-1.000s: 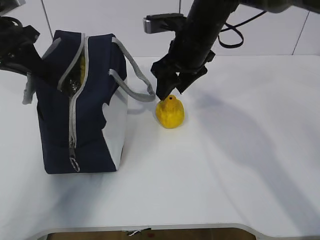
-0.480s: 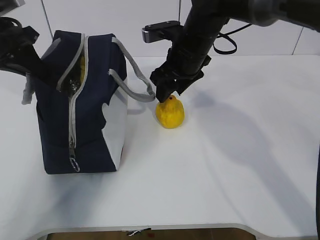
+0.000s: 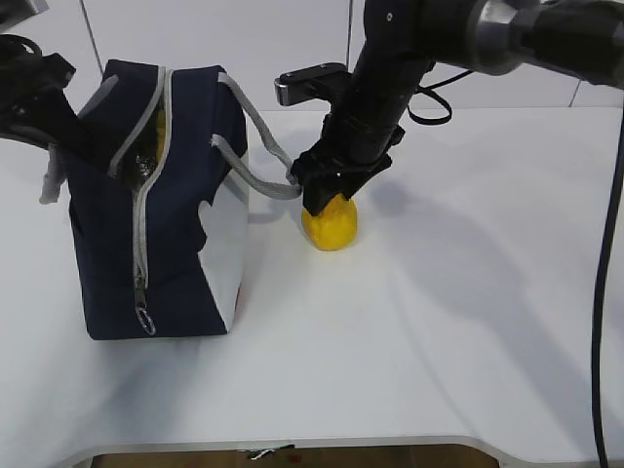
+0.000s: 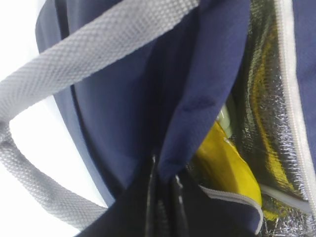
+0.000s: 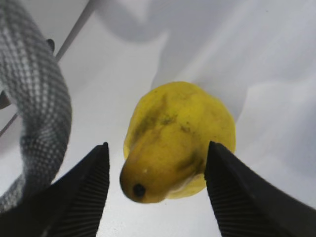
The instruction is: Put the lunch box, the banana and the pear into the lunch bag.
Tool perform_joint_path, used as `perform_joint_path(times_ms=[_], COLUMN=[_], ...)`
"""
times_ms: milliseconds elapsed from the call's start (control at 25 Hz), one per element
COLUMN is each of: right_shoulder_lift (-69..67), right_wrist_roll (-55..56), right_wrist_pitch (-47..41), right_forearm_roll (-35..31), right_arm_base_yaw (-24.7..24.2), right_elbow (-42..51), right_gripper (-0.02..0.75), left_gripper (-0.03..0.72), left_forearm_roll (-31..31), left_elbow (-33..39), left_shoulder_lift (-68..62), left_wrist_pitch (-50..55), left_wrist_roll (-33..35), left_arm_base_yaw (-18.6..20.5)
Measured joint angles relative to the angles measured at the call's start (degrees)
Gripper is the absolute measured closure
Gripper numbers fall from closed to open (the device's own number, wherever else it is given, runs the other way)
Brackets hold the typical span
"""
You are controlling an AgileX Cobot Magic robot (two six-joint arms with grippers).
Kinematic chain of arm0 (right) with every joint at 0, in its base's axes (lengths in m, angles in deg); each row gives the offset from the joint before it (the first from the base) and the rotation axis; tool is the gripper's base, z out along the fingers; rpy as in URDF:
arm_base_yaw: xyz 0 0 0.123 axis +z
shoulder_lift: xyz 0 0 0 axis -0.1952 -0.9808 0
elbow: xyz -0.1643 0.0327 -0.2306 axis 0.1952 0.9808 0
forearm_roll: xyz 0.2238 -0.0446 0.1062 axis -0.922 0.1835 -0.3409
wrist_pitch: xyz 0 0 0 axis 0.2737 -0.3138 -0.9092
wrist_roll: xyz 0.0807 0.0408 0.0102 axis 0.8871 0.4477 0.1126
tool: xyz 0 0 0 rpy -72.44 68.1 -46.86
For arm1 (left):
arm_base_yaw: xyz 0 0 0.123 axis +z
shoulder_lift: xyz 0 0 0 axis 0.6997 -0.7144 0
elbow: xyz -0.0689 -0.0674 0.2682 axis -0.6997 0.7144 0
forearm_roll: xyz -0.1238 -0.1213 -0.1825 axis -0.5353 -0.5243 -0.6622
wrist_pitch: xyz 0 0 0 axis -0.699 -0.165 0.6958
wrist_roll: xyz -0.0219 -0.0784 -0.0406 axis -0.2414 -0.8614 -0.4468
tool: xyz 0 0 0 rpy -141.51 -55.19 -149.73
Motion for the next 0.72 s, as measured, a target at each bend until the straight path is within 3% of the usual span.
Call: perform_joint_path(times_ms=[320, 560, 720], right_shoulder_lift=[0.00, 0.00, 0.00], right_wrist_roll=[-0.09, -0.09, -0.09], right_wrist_pitch=[0.03, 0.33, 0.21], right_forearm_roll=[0.00, 0.36, 1.27], right_arm_base_yaw=[0.00, 0.00, 0.00], right_elbow=[0.00, -0.11, -0.21], right_gripper=[0.245, 0.388, 0.443], left_gripper=[0.677, 0.677, 0.677], left_forearm_roll=[0.22, 0.22, 0.22], left_elbow=[0.00, 0.00, 0.00], left_shoulder_lift=[0.00, 0.00, 0.00], left_wrist_pitch=[0.00, 0.24, 0.24], left_wrist_roll=[0.00, 0.00, 0.00], left_arm_base_yaw=[0.00, 0.00, 0.00])
